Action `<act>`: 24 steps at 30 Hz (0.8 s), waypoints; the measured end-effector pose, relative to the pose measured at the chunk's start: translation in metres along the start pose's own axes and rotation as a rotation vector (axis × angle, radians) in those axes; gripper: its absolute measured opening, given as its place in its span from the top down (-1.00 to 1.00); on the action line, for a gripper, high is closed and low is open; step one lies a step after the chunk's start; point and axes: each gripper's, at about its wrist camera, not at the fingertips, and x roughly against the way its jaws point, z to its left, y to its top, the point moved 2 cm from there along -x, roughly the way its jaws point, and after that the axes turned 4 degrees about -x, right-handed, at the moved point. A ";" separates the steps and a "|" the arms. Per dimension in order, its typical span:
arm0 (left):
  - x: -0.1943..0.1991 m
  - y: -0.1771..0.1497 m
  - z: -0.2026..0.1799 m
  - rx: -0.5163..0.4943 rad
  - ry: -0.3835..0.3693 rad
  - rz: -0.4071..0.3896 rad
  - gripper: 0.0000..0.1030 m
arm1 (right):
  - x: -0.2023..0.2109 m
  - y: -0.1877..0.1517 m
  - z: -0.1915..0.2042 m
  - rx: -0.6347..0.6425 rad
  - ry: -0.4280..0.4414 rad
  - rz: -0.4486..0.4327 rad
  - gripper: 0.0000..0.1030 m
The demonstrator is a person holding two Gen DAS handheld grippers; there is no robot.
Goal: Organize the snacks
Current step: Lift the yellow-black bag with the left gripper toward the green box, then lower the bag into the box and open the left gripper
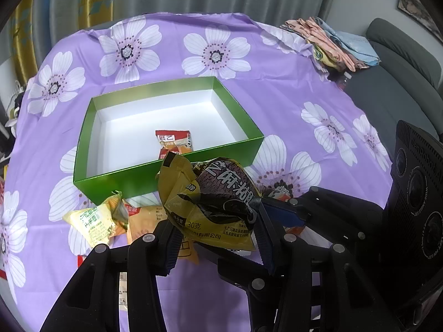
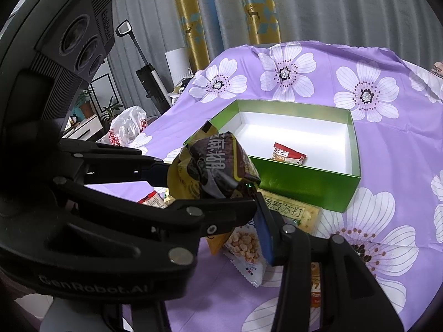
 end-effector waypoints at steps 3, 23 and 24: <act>0.000 0.000 0.000 0.000 -0.001 0.000 0.08 | 0.000 0.000 0.000 -0.001 0.000 0.000 0.10; -0.006 0.012 0.005 -0.015 0.010 -0.020 0.08 | -0.004 0.010 -0.005 0.013 -0.006 -0.021 0.10; -0.006 0.015 0.006 -0.015 0.010 -0.025 0.08 | -0.005 0.012 -0.006 0.015 -0.006 -0.027 0.10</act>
